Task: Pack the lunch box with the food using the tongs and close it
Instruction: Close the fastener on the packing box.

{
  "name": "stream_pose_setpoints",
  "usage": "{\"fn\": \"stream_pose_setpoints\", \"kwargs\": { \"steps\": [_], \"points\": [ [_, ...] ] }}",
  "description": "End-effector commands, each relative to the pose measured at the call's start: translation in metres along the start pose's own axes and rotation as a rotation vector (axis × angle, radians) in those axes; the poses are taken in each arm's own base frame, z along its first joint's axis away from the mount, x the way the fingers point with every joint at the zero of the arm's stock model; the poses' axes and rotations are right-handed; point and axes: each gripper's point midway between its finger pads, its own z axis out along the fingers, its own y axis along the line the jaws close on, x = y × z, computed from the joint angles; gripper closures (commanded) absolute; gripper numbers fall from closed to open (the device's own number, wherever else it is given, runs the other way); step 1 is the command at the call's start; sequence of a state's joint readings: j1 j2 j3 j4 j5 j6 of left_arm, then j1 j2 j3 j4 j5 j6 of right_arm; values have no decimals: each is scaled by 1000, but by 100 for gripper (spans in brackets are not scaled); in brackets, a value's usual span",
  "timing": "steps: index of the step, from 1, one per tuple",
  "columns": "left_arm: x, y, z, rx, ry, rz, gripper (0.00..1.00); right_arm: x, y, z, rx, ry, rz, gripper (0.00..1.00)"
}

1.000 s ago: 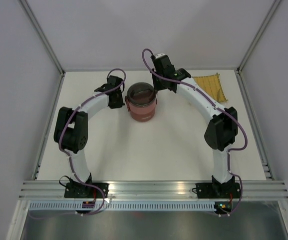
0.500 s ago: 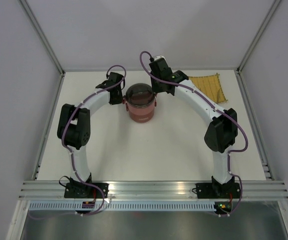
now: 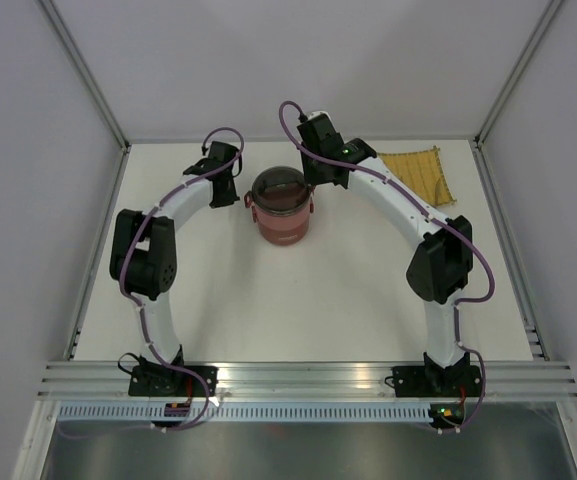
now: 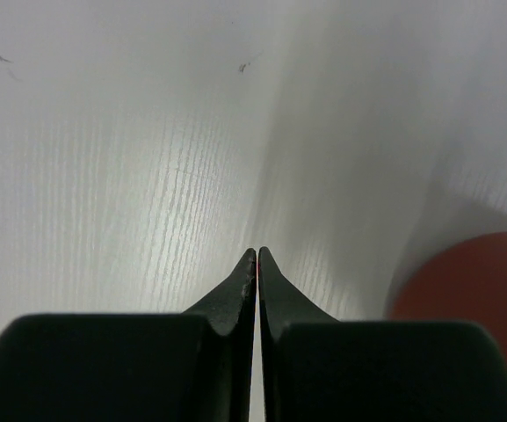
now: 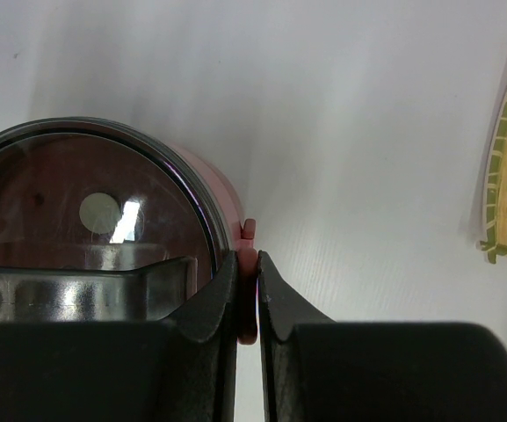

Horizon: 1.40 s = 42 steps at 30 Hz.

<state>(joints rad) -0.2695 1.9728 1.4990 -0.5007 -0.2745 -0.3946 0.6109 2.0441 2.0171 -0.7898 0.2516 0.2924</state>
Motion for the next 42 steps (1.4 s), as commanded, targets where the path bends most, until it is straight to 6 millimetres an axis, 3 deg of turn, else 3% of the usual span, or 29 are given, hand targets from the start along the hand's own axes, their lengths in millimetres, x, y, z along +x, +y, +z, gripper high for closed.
{"fn": "stream_pose_setpoints", "kwargs": {
  "steps": [1,5,10,23,36,42],
  "points": [
    [-34,3,-36,32,-95,-4,94,95,-8,14,48,340,-112,100],
    [-40,-8,-37,69,-95,1,94,93,-6,13,46,333,-110,100],
    [-26,-10,-22,54,-46,18,95,93,-4,13,43,334,-114,99],
    [-13,-33,-13,76,-18,56,96,91,-1,12,42,332,-121,100],
    [-13,-45,-23,105,-26,69,96,90,5,11,25,328,-122,100],
    [-8,-61,-29,137,-25,87,96,93,11,11,18,333,-119,100]
  ]
}}
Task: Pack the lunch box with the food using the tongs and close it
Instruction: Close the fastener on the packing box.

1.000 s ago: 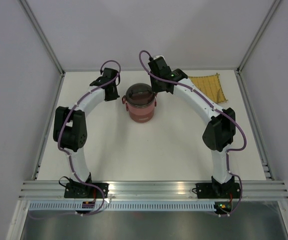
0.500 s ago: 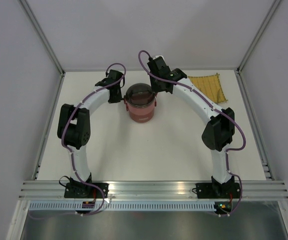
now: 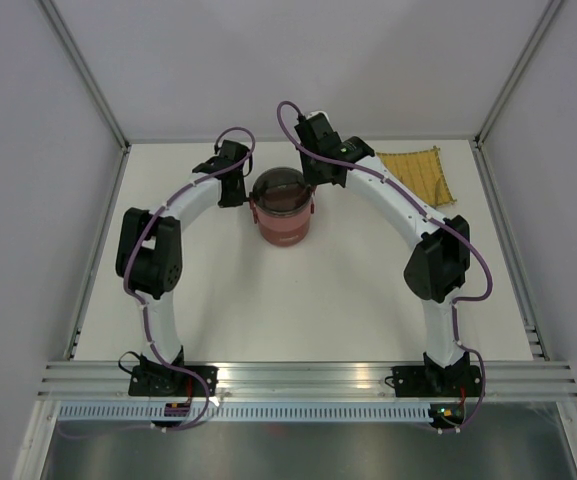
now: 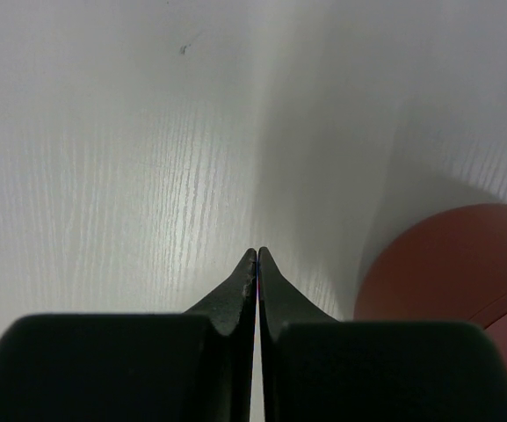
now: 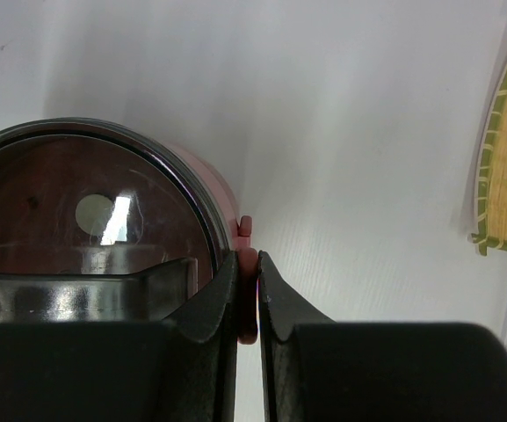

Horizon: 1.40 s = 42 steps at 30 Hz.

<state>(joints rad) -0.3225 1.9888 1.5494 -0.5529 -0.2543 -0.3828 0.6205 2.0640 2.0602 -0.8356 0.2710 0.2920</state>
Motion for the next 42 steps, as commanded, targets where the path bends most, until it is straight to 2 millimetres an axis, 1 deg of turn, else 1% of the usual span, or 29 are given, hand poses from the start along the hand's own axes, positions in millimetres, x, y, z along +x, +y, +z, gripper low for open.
{"fn": "stream_pose_setpoints", "kwargs": {
  "steps": [1,10,14,16,19,21,22,24,26,29,32,35,39,42],
  "points": [
    [-14,-36,-19,93,-47,30,96,92,11,15,1,319,-110,100],
    [-11,-52,-29,132,-45,29,96,94,22,11,-9,315,-85,100],
    [-11,-54,-32,133,-41,22,96,95,29,10,-18,312,-53,99],
    [-9,-57,-33,139,-32,11,96,98,31,9,-12,320,-44,100],
    [-5,-62,-35,135,-9,-21,96,105,31,7,23,340,8,100],
    [-1,-64,-38,139,8,-34,97,111,35,5,32,354,56,99],
    [1,-66,-39,142,12,-51,96,120,37,5,34,374,62,99],
    [3,-69,-41,151,22,-70,97,130,45,4,25,398,88,100],
    [3,-75,-42,171,27,-72,97,133,51,2,18,409,94,99],
    [-3,-83,-52,191,9,-63,97,126,63,-3,3,381,96,99],
    [0,-86,-54,193,19,-57,97,119,75,-8,-32,355,102,99],
    [6,-88,-52,195,35,-55,97,124,86,-10,-62,364,95,100],
    [13,-98,-53,207,47,-48,97,132,97,-12,-86,380,90,99],
    [15,-105,-55,220,51,-44,97,133,104,-15,-96,376,96,99]
  ]
}}
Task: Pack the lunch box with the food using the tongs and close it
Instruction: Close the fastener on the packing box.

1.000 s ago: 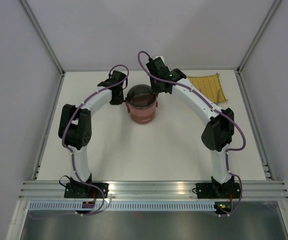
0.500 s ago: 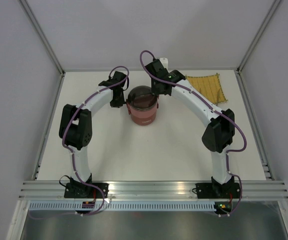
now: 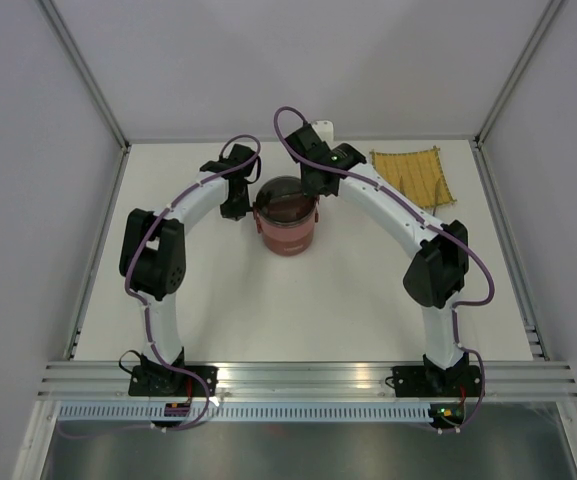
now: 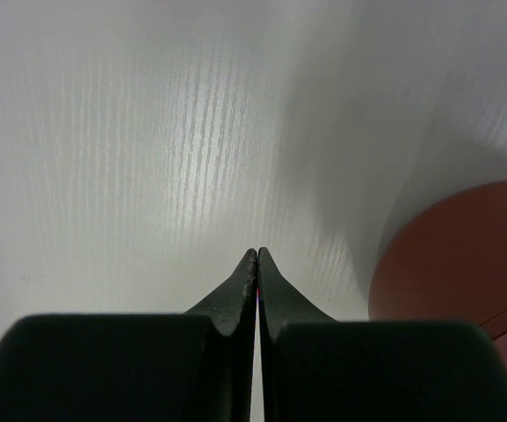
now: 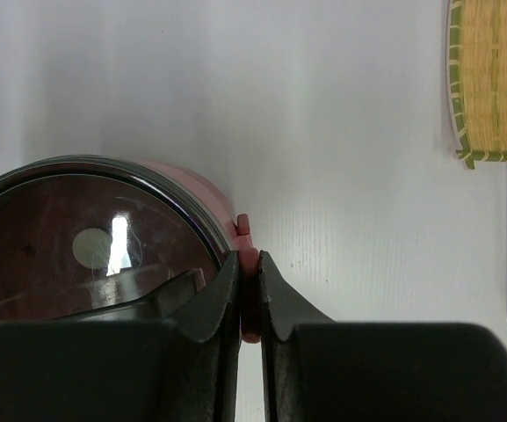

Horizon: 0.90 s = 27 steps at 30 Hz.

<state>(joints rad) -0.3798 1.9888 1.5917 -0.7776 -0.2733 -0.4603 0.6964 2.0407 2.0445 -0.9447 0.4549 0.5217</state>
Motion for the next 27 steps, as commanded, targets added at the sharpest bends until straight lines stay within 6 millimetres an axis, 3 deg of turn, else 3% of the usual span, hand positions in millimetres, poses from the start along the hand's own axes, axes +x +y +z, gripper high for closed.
{"fn": "stream_pose_setpoints", "kwargs": {
  "steps": [1,11,27],
  "points": [
    [-20,-100,-42,288,-102,-42,97,125,84,-10,-224,374,-71,99],
    [-5,-120,-48,331,-72,-27,97,140,100,-17,-293,393,-8,99],
    [15,-143,-74,426,-54,-18,98,154,117,-20,-372,391,130,100]
  ]
}}
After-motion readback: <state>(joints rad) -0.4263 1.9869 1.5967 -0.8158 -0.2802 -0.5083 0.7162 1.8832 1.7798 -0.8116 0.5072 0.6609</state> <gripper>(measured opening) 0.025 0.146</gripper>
